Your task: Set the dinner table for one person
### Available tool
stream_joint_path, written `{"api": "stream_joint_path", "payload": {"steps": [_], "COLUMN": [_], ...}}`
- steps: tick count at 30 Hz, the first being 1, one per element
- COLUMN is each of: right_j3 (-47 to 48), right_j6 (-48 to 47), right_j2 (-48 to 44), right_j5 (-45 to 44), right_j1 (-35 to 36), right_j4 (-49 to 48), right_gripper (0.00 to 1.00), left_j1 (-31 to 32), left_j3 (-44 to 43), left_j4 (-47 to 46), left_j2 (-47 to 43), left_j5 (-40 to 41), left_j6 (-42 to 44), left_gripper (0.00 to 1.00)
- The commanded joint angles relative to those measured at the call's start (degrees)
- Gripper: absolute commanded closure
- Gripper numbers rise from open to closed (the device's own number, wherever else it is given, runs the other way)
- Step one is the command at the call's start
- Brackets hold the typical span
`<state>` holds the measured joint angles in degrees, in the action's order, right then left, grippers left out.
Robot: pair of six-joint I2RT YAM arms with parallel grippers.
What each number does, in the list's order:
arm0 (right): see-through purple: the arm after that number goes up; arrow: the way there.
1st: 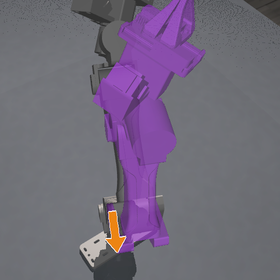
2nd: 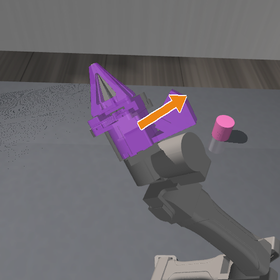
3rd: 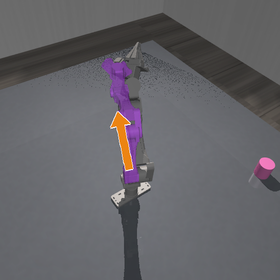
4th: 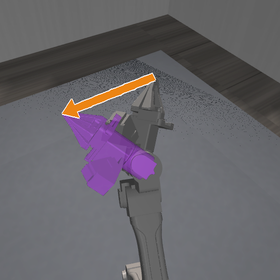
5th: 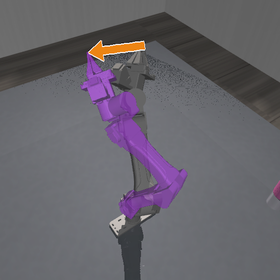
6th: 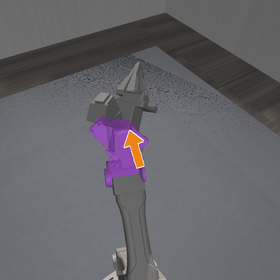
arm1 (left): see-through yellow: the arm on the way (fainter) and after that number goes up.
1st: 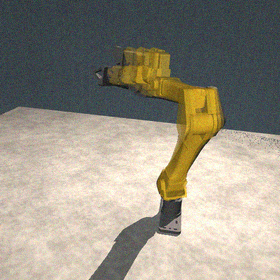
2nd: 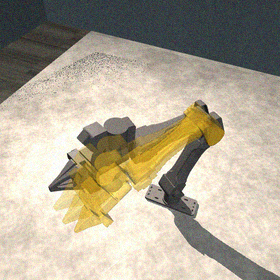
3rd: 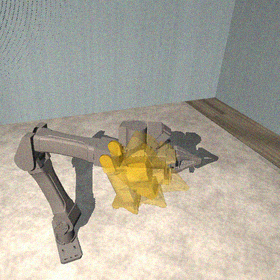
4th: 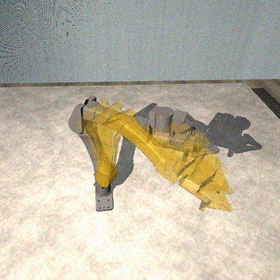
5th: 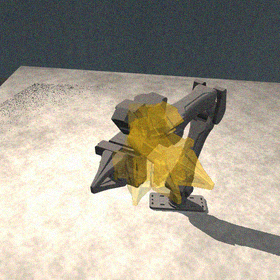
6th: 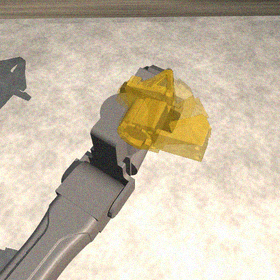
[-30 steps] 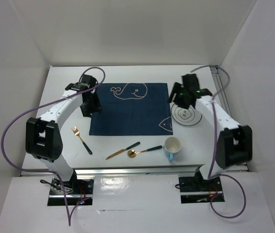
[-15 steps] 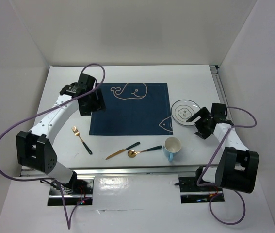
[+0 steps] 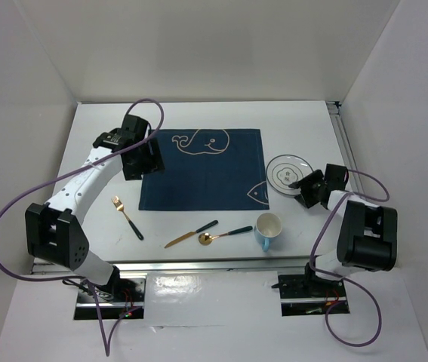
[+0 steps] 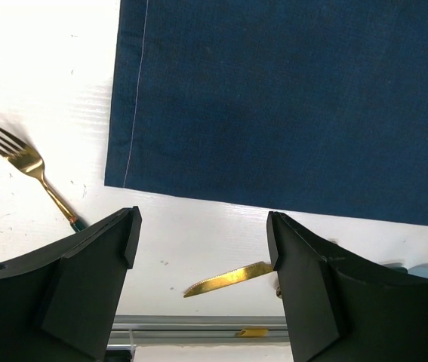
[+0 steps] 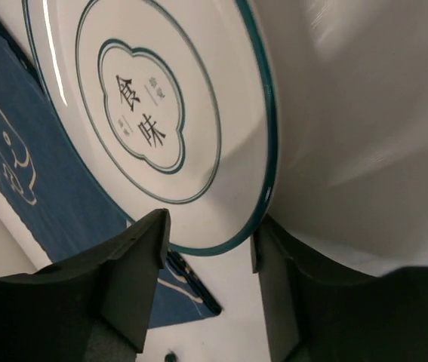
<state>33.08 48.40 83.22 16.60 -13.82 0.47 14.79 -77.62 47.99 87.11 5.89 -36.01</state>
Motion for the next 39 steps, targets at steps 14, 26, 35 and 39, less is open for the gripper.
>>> {"api": "stream_joint_path", "payload": {"steps": [14, 26, 35, 39], "right_j3": [3.3, 13.9, 30.1, 37.6], "right_j6": [5.0, 2.0, -1.4, -1.9], "right_j2": [-5.2, -7.1, 13.4, 23.4], "right_j5": [-8.6, 2.5, 13.2, 19.5], "right_j1": [-0.3, 10.8, 25.9, 29.4], "right_j4": [-3.5, -5.6, -5.5, -3.1], "right_gripper": [1.00, 1.00, 1.00, 1.00], "left_j1": [0.1, 0.1, -0.5, -1.6], "left_j3": [-3.1, -4.7, -1.7, 1.2], "left_j4": [1.9, 2.6, 7.1, 8.5], "left_j2": [-1.7, -1.0, -4.0, -5.1], "left_j5": [0.2, 2.6, 9.5, 11.2], "left_j6": [0.6, -5.0, -11.5, -13.2], "left_gripper": [0.15, 0.16, 0.09, 0.10]}}
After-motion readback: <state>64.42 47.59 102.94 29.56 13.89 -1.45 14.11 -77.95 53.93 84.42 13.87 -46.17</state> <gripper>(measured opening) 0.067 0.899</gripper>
